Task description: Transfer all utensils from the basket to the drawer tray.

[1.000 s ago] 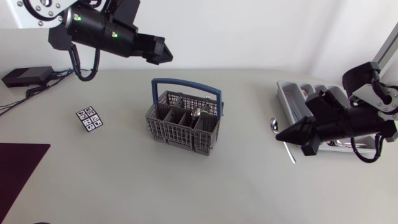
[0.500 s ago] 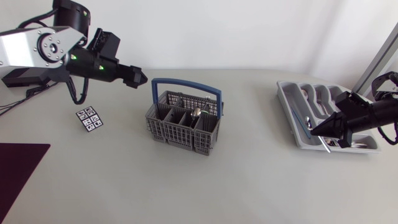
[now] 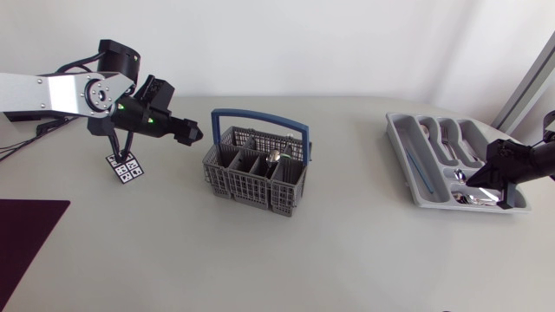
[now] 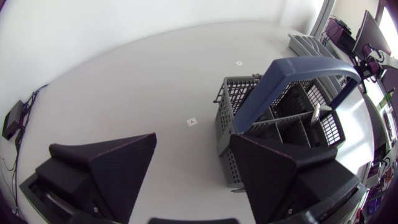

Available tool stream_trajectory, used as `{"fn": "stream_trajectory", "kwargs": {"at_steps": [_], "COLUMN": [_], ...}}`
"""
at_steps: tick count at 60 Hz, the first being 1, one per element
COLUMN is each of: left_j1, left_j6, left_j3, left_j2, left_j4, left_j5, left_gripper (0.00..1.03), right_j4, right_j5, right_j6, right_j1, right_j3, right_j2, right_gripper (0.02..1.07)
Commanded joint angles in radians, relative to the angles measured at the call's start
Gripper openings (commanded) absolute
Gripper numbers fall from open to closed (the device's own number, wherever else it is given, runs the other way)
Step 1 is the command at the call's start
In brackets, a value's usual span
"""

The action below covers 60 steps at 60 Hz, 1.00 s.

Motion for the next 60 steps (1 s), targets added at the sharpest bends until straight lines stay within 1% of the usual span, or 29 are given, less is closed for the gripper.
{"fn": "stream_trajectory", "kwargs": {"at_steps": [1,5,12,18,21,22,24,28,29,30,31,32,33,34,35,36,38,41,46,50,51,54,58,60], "left_j1": [0.0,-0.005,-0.014,-0.028,-0.033,-0.033,-0.033,-0.031,-0.031,-0.03,-0.03,-0.03,-0.028,-0.026,-0.026,-0.026,-0.025,-0.023,-0.017,-0.014,-0.014,-0.017,-0.025,-0.031], "left_j6": [0.027,0.026,0.026,0.027,0.027,0.027,0.029,0.036,0.038,0.038,0.039,0.039,0.039,0.039,0.041,0.043,0.049,0.055,0.058,0.058,0.059,0.069,0.073,0.075], "left_j3": [-0.032,-0.034,-0.04,-0.054,-0.058,-0.06,-0.061,-0.061,-0.061,-0.061,-0.061,-0.061,-0.061,-0.063,-0.065,-0.068,-0.074,-0.081,-0.095,-0.103,-0.103,-0.109,-0.115,-0.118], "left_j2": [0.033,0.039,0.05,0.051,0.05,0.05,0.05,0.05,0.05,0.05,0.05,0.05,0.05,0.048,0.048,0.046,0.042,0.034,0.03,0.031,0.031,0.03,0.03,0.028], "left_j4": [0.016,0.022,0.024,0.03,0.032,0.032,0.033,0.033,0.033,0.032,0.033,0.033,0.033,0.033,0.033,0.033,0.033,0.033,0.044,0.049,0.05,0.053,0.053,0.053], "left_j5": [0.001,0.003,0.009,0.01,0.01,0.01,0.01,0.01,0.01,0.01,0.01,0.01,0.01,0.01,0.01,0.01,0.012,0.012,0.012,0.012,0.013,0.013,0.013,0.013], "left_gripper": [0.83,0.83,0.83,0.83,0.83,0.83,0.82,0.82,0.82,0.81,0.79,0.78,0.76,0.75,0.72,0.7,0.67,0.58,0.47,0.38,0.37,0.3,0.24,0.24], "right_j4": [0.004,0.007,0.014,0.037,0.054,0.06,0.077,0.106,0.108,0.112,0.122,0.131,0.142,0.149,0.154,0.155,0.149,0.143,0.131,0.125,0.122,0.119,0.119,0.119], "right_j5": [0.019,0.048,0.154,0.211,0.222,0.222,0.219,0.214,0.213,0.206,0.199,0.191,0.183,0.177,0.17,0.159,0.137,0.107,0.058,0.041,0.036,0.012,-0.005,-0.021], "right_j6": [-0.084,-0.121,-0.161,-0.169,-0.172,-0.172,-0.17,-0.156,-0.152,-0.146,-0.144,-0.141,-0.136,-0.13,-0.126,-0.123,-0.109,-0.092,-0.046,0.014,0.02,0.045,0.089,0.111], "right_j1": [-0.022,-0.027,-0.027,-0.03,-0.033,-0.034,-0.038,-0.041,-0.041,-0.042,-0.044,-0.045,-0.05,-0.051,-0.054,-0.058,-0.061,-0.064,-0.062,-0.048,-0.044,-0.024,0.015,0.035], "right_j3": [0.053,0.058,0.059,0.044,0.03,0.026,0.018,0.007,0.007,0.006,0.004,0.0,-0.003,-0.008,-0.011,-0.013,-0.011,-0.014,-0.023,-0.034,-0.039,-0.075,-0.131,-0.163], "right_j2": [0.036,0.045,0.093,0.121,0.125,0.125,0.124,0.111,0.11,0.104,0.098,0.091,0.082,0.076,0.065,0.056,0.038,0.009,-0.042,-0.073,-0.077,-0.117,-0.168,-0.194], "right_gripper": [0.08,0.08,0.08,0.08,0.09,0.1,0.18,0.37,0.4,0.47,0.57,0.69,0.87,1.02,1.05,1.03,1.03,1.03,1.03,1.03,1.03,1.03,1.03,1.03]}}
